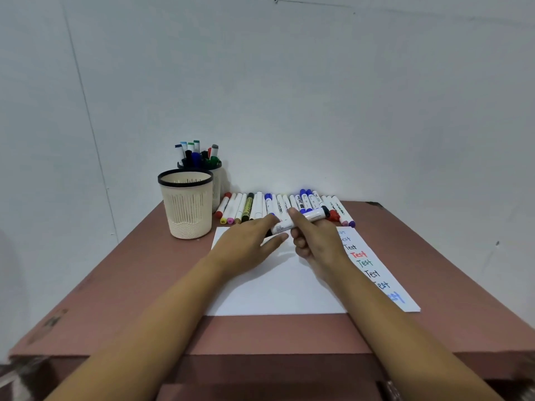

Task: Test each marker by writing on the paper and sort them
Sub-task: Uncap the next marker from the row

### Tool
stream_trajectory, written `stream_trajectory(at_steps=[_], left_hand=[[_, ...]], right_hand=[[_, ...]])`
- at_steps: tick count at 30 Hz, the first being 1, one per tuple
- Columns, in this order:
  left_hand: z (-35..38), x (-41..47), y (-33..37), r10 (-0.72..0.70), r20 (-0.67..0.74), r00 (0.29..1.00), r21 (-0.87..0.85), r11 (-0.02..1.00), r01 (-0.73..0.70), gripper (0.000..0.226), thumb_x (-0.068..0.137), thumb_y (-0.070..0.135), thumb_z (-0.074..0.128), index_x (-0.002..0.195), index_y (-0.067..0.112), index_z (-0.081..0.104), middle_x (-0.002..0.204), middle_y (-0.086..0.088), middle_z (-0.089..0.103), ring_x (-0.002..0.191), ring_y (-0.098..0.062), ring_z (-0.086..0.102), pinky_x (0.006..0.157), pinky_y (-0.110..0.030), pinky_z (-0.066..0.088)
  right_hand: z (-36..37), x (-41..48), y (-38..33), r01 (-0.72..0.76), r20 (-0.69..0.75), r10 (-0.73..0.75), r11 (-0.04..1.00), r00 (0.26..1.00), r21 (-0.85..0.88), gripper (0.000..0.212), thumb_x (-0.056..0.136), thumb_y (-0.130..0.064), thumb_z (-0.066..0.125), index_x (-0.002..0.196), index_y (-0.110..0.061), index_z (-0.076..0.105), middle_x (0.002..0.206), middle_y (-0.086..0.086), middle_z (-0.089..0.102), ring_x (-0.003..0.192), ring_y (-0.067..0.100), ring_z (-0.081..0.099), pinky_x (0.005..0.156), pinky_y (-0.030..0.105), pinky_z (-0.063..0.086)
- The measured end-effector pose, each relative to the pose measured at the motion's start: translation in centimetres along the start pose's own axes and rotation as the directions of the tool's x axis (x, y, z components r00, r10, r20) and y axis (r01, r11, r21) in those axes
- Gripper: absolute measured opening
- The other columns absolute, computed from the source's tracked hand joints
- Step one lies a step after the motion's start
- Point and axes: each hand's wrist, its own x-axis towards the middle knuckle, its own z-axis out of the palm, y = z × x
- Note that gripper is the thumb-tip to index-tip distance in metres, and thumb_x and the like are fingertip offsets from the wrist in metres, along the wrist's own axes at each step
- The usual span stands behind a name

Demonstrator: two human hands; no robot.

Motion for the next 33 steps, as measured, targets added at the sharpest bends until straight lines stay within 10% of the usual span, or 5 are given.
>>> stream_trajectory(at_steps=[11,18,27,33], left_hand=[[-0.3,0.4,0.2,-0.090,0.241,0.966,-0.367,0.913,0.177,0.027,0.098,0.027,0.046,0.072,0.031,0.043,0.062,0.007,0.040,0.056,-0.007,0.036,0.053,-0.019,0.030],[-0.6,0.3,0.2,-0.103,0.212,0.972,-0.533,0.822,0.203,0.036,0.096,0.033,0.050,0.092,-0.002,0.059,0.069,-0.005,0.042,0.065,-0.016,0.039,0.061,-0.032,0.032],[-1.1,0.1,0.8,-0.150,0.248,0.957,-0.757,0.586,0.288,0.021,0.093,0.025,0.057,0.073,0.017,0.057,0.049,0.006,0.024,0.040,-0.008,0.021,0.039,-0.017,0.019],[-1.1,0.4,0.3,-0.181,0.242,0.953,-0.701,0.647,0.301,0.015,0.091,0.027,0.060,0.092,0.012,0.063,0.046,0.014,0.035,0.039,-0.003,0.031,0.041,-0.015,0.026]], right_hand=[[0.0,0.5,0.5,0.140,0.084,-0.130,0.980,0.988,-0.142,0.025,0.096,-0.025,0.056,0.078,-0.009,0.062,0.059,0.000,0.048,0.049,0.007,0.038,0.044,0.016,0.032],[-0.6,0.8,0.5,0.211,0.207,-0.190,0.974,0.960,-0.083,0.027,0.099,-0.023,0.050,0.078,-0.008,0.058,0.053,-0.009,0.046,0.050,0.005,0.034,0.049,0.016,0.030],[-1.0,0.6,-0.2,0.301,0.287,-0.271,0.951,0.919,-0.065,0.022,0.100,-0.018,0.047,0.084,-0.008,0.059,0.059,-0.008,0.049,0.054,0.002,0.043,0.054,0.016,0.035],[-0.8,0.6,-0.2,0.265,0.238,-0.240,0.961,0.941,-0.081,0.020,0.098,-0.023,0.052,0.086,-0.011,0.063,0.058,-0.008,0.051,0.055,0.007,0.041,0.055,0.021,0.034]])
